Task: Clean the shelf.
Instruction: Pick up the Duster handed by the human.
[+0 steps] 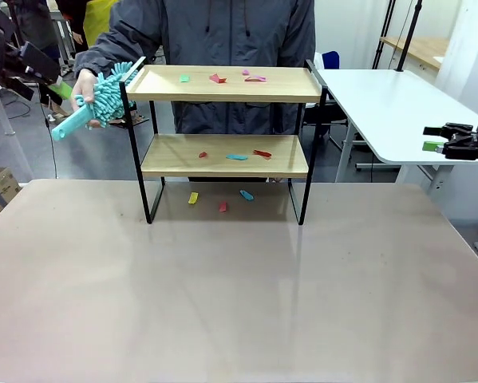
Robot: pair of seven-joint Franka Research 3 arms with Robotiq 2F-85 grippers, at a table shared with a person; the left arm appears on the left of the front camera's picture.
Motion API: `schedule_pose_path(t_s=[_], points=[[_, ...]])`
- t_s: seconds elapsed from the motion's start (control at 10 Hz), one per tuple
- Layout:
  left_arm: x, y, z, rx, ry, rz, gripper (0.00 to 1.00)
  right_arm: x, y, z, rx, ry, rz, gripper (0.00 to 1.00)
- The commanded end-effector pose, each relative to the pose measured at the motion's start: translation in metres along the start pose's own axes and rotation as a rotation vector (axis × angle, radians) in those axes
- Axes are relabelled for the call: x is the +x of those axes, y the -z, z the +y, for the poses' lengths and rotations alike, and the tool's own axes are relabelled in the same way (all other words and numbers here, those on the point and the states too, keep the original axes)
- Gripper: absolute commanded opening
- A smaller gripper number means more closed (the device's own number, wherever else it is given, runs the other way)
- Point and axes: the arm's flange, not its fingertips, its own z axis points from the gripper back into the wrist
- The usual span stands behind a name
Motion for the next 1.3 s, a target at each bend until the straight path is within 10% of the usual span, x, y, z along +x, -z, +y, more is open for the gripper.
schedule_pose_path(t_s=[0.0,1.1,1.2], points=[[0.004,0.01,0.005,0.018,-0.012,-0.002,1.0,0.002,0.002,0.0,0.002,-0.003,-0.002,1.0],[-0.002,0.071,0.024,0.081,-0.041,0.067,1.0,0.002,0.002,0.0,0.002,-0.003,-0.002,1.0],[-0.001,0.073,0.025,0.088,-0.032,0.067,0.43,0.002,0.002,0.0,0.002,-0.003,-0.002,1.0]])
